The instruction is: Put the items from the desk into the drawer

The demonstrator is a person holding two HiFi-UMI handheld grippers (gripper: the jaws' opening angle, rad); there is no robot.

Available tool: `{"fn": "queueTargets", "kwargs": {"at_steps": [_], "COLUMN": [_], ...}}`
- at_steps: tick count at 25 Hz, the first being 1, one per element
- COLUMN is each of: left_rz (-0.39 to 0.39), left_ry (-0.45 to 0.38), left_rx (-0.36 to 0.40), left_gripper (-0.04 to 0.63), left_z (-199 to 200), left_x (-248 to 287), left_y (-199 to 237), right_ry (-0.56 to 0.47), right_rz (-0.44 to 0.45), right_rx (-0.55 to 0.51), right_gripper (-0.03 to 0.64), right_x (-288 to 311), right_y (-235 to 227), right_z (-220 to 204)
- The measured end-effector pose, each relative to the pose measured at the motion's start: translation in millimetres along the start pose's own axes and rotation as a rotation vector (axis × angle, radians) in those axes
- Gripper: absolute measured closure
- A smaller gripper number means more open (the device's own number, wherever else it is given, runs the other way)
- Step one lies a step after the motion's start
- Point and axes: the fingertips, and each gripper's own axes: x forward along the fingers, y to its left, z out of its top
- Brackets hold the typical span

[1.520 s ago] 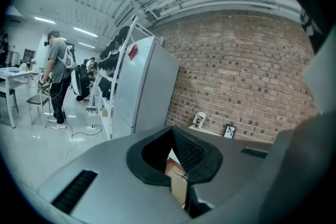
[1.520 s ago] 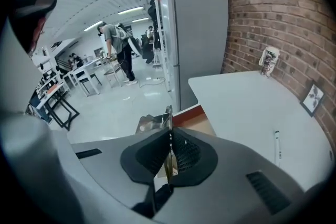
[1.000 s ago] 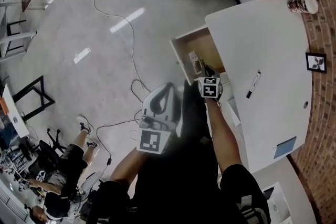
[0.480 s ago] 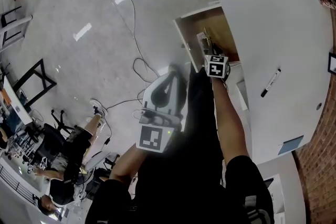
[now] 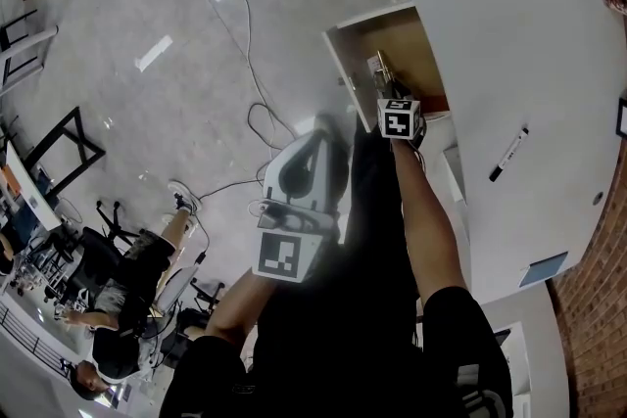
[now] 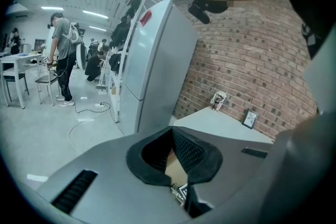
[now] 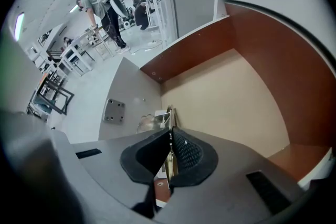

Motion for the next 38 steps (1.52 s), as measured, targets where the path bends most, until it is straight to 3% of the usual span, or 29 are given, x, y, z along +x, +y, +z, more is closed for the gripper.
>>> {"fn": "queueTargets", "kwargs": {"at_steps": [13, 20, 27, 38], "left_rz": [-0.003, -0.001, -0.012, -0.067], "left_ry": [-0.008, -0.050, -0.094, -0.205], "left_rx": [-0.009, -0.002, -0.004, 0.066], "left_gripper": [0.598, 0.598, 0.598, 0.597], "left_z": [-3.7, 8.6, 27.8, 82.1], "left_x": [-15.9, -34.8, -70.7, -135.4], "left_y": [-6.9, -13.8, -14.7, -20.6], "right_ry": [0.072, 0.023, -0.109, -0.538], "right_rz": [0.037, 0.018, 0.044, 0.068], "right_rx": [0.028, 0.021, 0.062, 0.061], "right_gripper": [0.604, 0.606, 0.612, 0.615], "right_x": [1.9, -27.2, -103.6, -335.2], "right_y": [8.5, 9.5, 27.7, 66.0], "right_z": [-11.2, -10.9, 19.4, 109.0]}}
